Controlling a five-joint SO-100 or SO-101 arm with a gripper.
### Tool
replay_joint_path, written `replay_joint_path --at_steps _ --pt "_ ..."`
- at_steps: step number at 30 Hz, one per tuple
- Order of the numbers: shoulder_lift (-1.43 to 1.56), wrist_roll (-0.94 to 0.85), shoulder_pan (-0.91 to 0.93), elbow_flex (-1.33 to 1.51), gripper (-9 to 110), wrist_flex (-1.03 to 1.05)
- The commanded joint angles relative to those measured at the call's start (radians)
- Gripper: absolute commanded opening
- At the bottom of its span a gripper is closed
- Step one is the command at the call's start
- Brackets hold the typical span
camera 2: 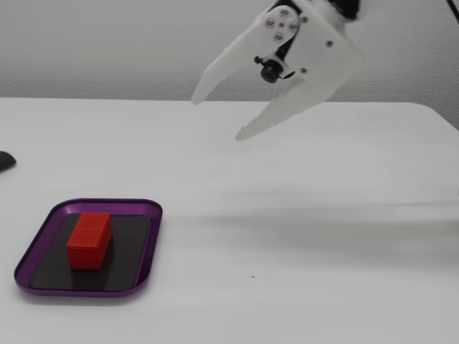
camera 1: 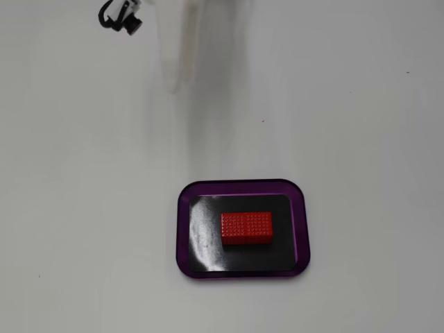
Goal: Remove the cube from the box.
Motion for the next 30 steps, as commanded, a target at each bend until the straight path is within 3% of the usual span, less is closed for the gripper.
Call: replay_joint_path --at_steps 1,10,17,30 --pt "-0.261 0.008 0.002 -0.456 21 0.147" --pt "-0.825 0.078 -0.055 -1.221 21 0.334" --pt "-0.979 0.095 -0.181 -1.247 21 0.333" --pt "-0.985 0.089 -0.190 -1.210 21 0.328"
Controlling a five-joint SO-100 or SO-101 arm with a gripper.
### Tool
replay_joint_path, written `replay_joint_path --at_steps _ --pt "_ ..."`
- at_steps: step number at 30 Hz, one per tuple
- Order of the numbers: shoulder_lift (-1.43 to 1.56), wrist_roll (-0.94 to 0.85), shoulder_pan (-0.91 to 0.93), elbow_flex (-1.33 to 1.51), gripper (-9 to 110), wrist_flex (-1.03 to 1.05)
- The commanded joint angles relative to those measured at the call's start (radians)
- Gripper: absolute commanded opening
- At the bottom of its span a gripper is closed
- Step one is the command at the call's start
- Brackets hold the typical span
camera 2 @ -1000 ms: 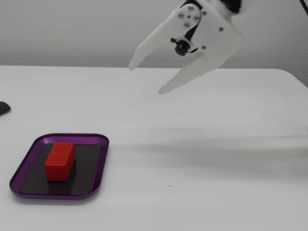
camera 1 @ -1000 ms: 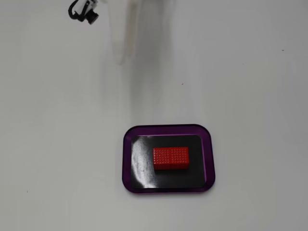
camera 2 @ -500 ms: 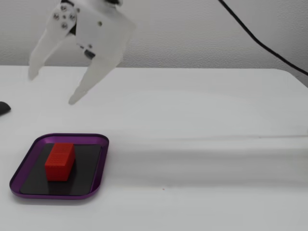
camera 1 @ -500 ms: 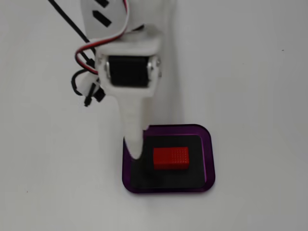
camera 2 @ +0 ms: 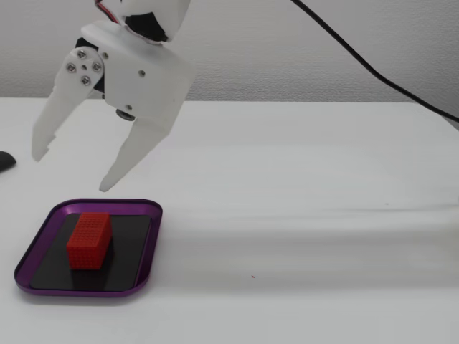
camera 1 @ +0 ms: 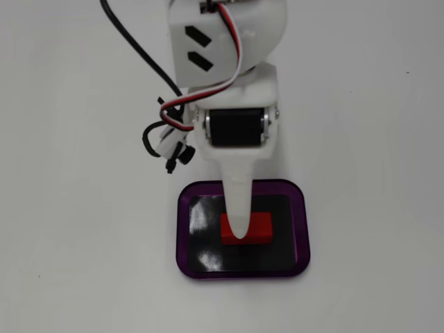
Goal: Remove the cube from the box.
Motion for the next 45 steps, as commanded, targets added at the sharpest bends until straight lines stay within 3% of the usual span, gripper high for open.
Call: replay_joint_path --at_steps 1,30,33,37,45 --pt "0.014 0.000 -0.011 -0.006 21 -0.002" --pt "-0.229 -0.009 -0.005 -0.021 21 -0.074" --pt "-0.258 -0.009 -0.005 -0.023 16 -0.074" --pt "-0.267 -0.008 -0.005 -0.025 0 -0.074" --pt "-0.192 -0.009 -0.006 -0.161 -1 -0.025"
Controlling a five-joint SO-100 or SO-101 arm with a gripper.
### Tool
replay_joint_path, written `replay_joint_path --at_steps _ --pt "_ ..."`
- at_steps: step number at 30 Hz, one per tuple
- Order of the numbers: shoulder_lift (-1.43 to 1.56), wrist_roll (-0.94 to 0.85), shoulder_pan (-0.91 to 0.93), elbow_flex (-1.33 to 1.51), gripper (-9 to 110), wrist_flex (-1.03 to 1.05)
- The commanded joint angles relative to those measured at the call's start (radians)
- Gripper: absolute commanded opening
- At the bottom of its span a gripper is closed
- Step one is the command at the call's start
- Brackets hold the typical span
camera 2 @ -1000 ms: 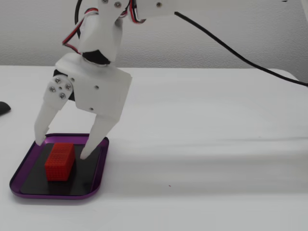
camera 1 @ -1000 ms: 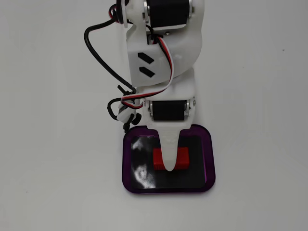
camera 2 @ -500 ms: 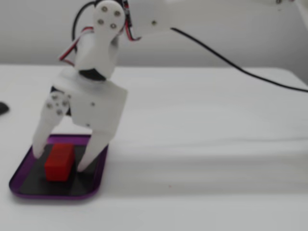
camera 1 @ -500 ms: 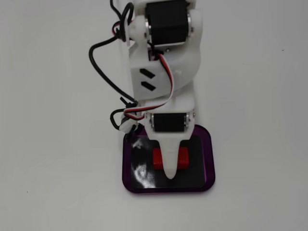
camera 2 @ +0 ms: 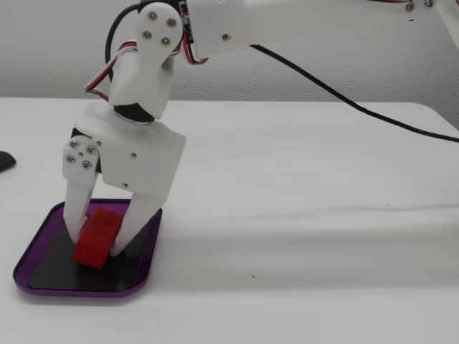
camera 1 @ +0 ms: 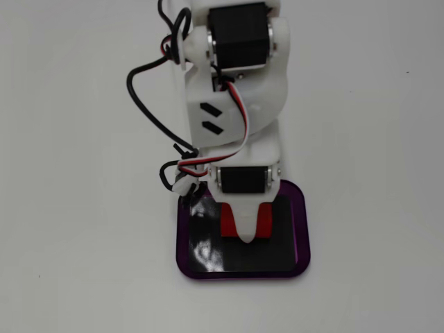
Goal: Remove the cube from the box.
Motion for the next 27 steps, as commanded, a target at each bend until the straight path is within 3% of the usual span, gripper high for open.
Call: replay_joint_path --at_steps 1,6,15,22,27 --pt "0.097 -0.006 -0.002 -0.114 -1 0.040" --pt "0.367 -0.005 -0.002 -0.129 -1 0.052" --pt "0.913 -0.023 -0.011 0.351 -1 0.044" --pt "1.127 -0.037 -0.015 0.951 -1 -0.258" --pt "1.267 -0.058 -0.015 1.223 -1 -0.413"
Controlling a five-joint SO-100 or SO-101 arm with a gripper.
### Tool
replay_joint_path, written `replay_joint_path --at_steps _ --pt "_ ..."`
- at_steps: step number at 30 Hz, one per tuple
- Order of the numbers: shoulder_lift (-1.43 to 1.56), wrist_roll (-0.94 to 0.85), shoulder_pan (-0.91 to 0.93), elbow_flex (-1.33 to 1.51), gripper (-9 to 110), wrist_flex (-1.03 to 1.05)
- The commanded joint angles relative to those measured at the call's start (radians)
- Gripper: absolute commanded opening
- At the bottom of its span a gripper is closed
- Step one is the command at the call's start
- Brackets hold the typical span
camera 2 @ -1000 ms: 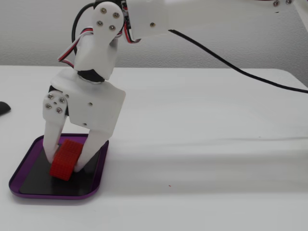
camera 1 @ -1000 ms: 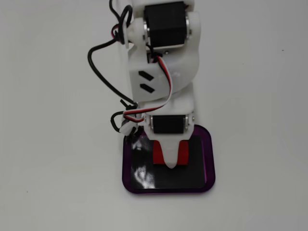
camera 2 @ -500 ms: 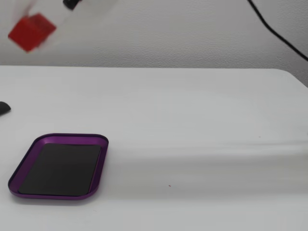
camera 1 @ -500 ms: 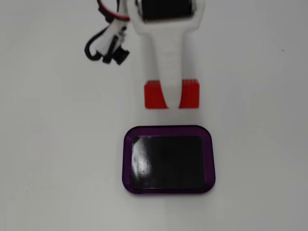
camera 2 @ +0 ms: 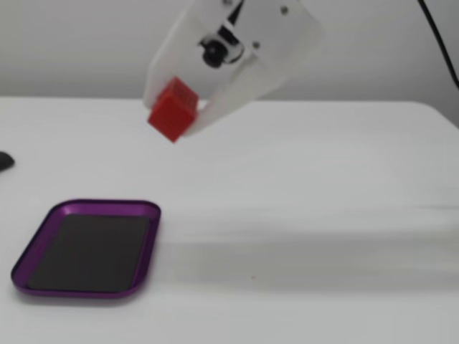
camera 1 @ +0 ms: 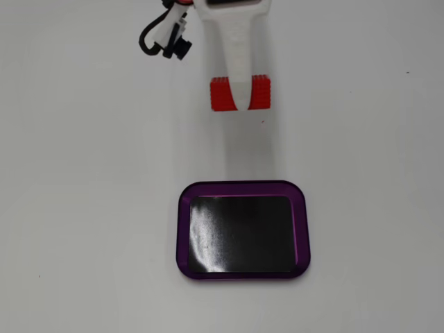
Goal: Remove the cube from the box.
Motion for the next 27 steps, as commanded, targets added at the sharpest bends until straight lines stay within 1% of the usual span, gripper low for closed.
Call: replay_joint_path --at_steps 1,9,15,20,23,27 --pt "0.137 -0.035 0.002 0.152 -1 -0.101" --pt "0.307 -0.067 0.003 0.428 0 -0.215" --pt "0.314 -0.112 0.003 0.647 0 -0.390" --pt "0.314 -0.112 0.003 0.707 0 -0.445" --pt "0.313 -0.110 0.003 0.707 4 -0.445" --pt "0.313 -0.109 0.003 0.710 13 -0.443"
